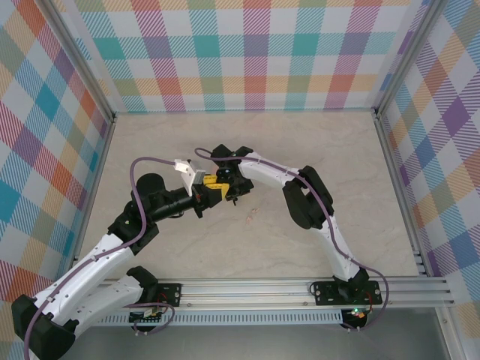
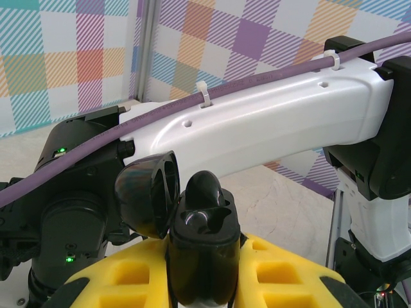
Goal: Insert wireless bluetooth earbuds into charging case
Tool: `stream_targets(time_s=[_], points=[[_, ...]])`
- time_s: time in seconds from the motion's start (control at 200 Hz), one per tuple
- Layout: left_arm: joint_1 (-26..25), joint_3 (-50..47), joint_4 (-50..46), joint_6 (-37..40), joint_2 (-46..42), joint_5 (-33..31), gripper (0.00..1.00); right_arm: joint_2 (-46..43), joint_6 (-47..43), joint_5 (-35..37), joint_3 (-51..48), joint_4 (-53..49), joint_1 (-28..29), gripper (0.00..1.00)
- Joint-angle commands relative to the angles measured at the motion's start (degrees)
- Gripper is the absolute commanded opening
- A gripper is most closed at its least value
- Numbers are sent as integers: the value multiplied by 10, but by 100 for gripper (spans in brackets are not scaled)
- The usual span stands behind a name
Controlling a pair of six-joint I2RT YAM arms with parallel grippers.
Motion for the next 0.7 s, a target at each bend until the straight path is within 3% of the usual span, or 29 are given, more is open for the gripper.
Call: stream_targets(time_s=[0.0, 0.695], points=[[-6, -3, 7, -4, -4, -2, 13, -10, 17, -13, 1, -60, -4, 38], [-6, -6, 10, -8, -7, -4, 12, 5, 82, -48, 9, -81, -1, 35]])
